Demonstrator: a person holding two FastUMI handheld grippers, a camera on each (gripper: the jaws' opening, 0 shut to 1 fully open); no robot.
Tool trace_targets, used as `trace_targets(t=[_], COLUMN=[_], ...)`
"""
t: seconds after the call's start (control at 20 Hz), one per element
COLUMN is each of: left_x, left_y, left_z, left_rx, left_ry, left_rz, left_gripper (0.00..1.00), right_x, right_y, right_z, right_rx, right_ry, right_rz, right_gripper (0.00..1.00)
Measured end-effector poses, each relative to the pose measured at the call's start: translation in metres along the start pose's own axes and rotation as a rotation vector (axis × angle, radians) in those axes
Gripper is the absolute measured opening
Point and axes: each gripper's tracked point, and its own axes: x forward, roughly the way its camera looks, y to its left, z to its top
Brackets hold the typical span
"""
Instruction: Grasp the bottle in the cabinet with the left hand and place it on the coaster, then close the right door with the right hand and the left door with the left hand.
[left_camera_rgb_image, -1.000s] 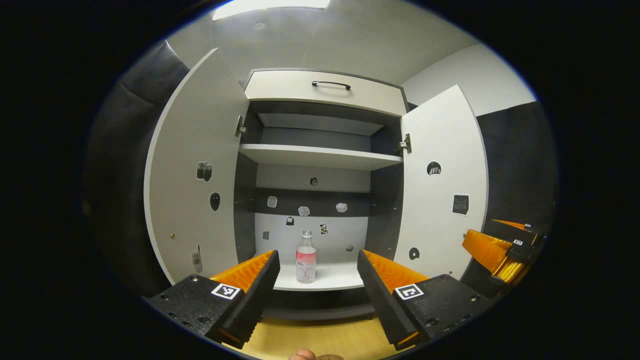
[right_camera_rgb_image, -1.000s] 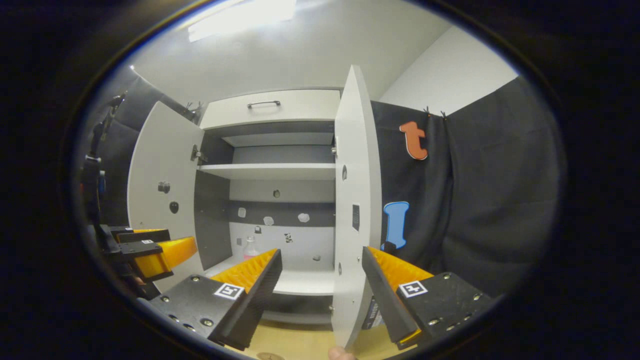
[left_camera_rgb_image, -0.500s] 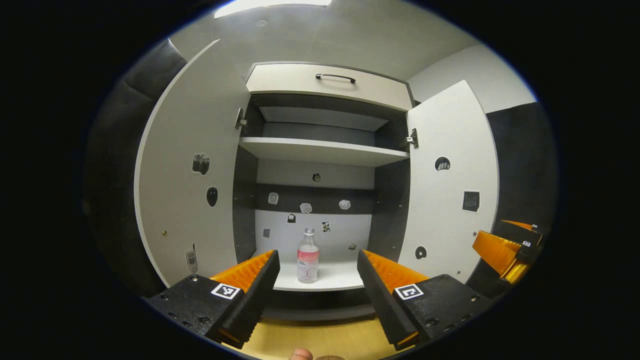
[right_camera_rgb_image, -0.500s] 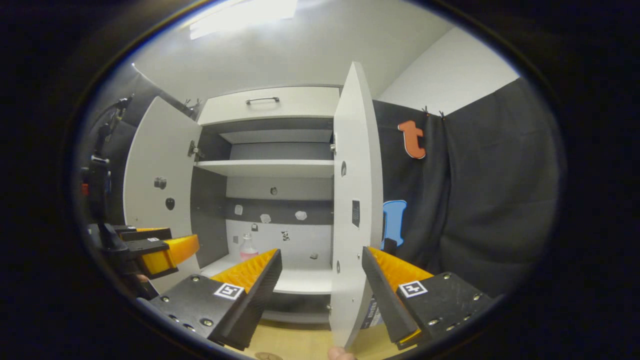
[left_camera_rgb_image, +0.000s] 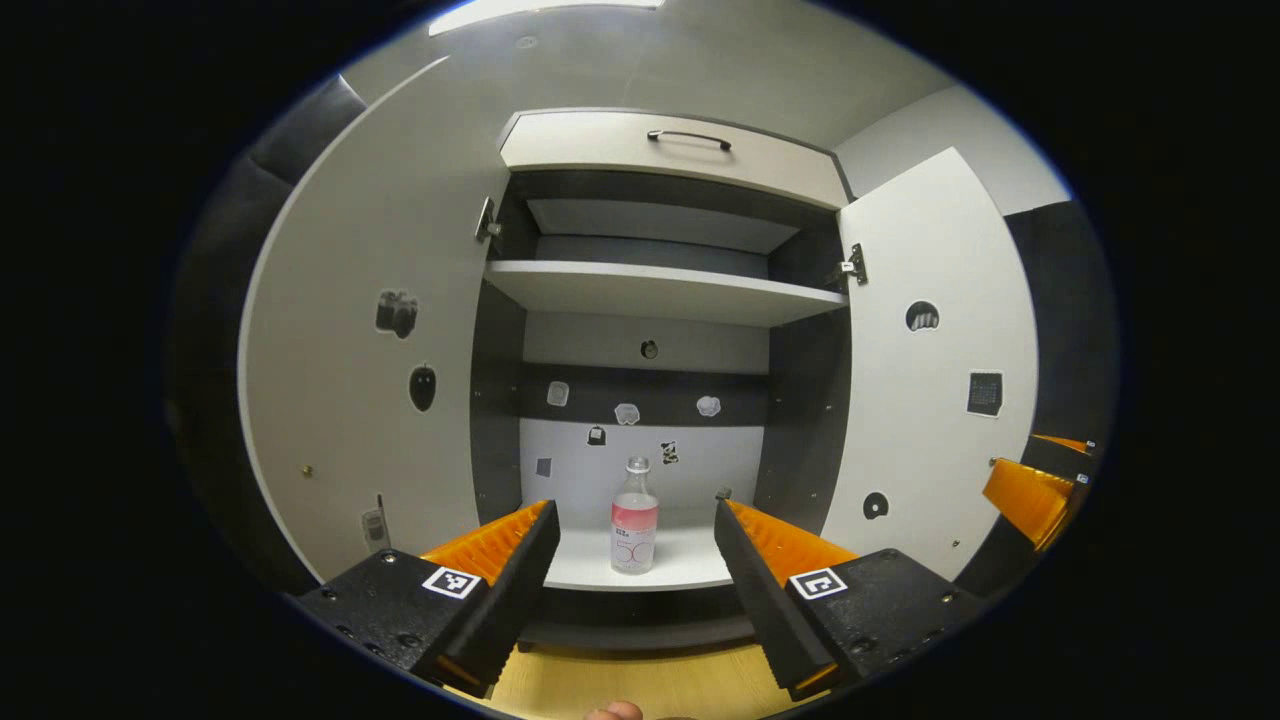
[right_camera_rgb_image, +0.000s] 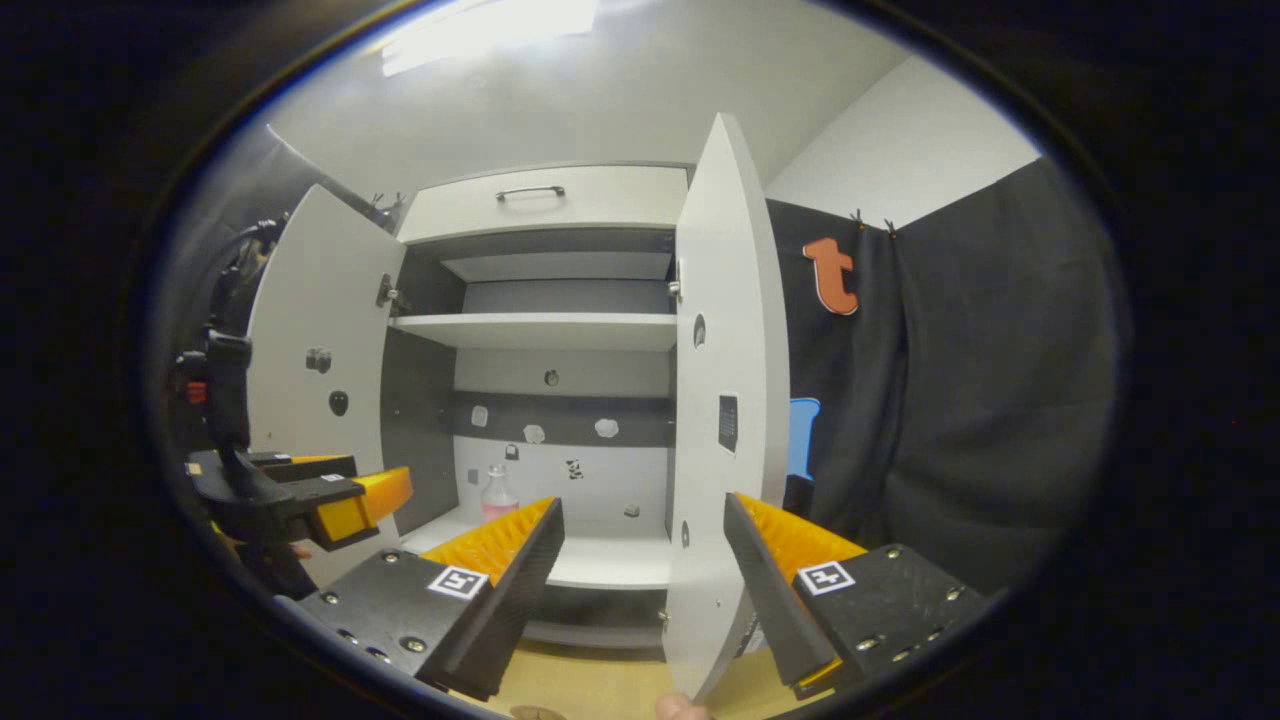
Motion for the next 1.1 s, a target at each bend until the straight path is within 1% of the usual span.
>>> trace_targets(t=[0.05,0.1,0.25,0.45,0.6,0.75,0.9,1.0,1.1], left_x=[0.009,0.017,0.048,0.096,0.13,0.162,0.191,0.205,0.218], left_y=[-0.001,-0.001,-0.001,0.002,0.008,0.016,0.023,0.023,0.019], left_z=[-0.004,-0.008,-0.022,-0.049,-0.072,-0.096,-0.104,-0.109,-0.111], left_rx=[-0.006,-0.013,-0.023,-0.009,-0.023,-0.024,-0.006,0.002,-0.012], left_ry=[0.005,0.016,0.037,0.093,0.13,0.178,0.176,0.19,0.2], left_rz=[-0.009,-0.019,-0.04,-0.052,-0.055,-0.045,-0.032,-0.035,-0.049], left_gripper=[0.92,0.96,0.96,0.97,0.97,0.97,0.97,0.97,0.97], right_x=[0.001,0.002,0.008,0.013,0.014,0.013,0.012,0.011,0.011], right_y=[-0.001,-0.001,-0.006,-0.011,-0.018,-0.02,-0.02,-0.021,-0.021], right_z=[-0.001,-0.001,0.002,0.002,0.004,0.006,0.008,0.006,0.005], right_rx=[0.001,0.002,0.005,0.001,-0.006,0.009,0.025,0.03,0.028], right_ry=[0.002,0.003,0.002,-0.001,-0.001,-0.002,-0.005,-0.002,0.006], right_rz=[-0.002,-0.004,-0.015,-0.039,-0.063,-0.069,-0.071,-0.074,-0.075], right_gripper=[0.95,0.95,0.95,0.95,0.95,0.95,0.95,0.96,0.96])
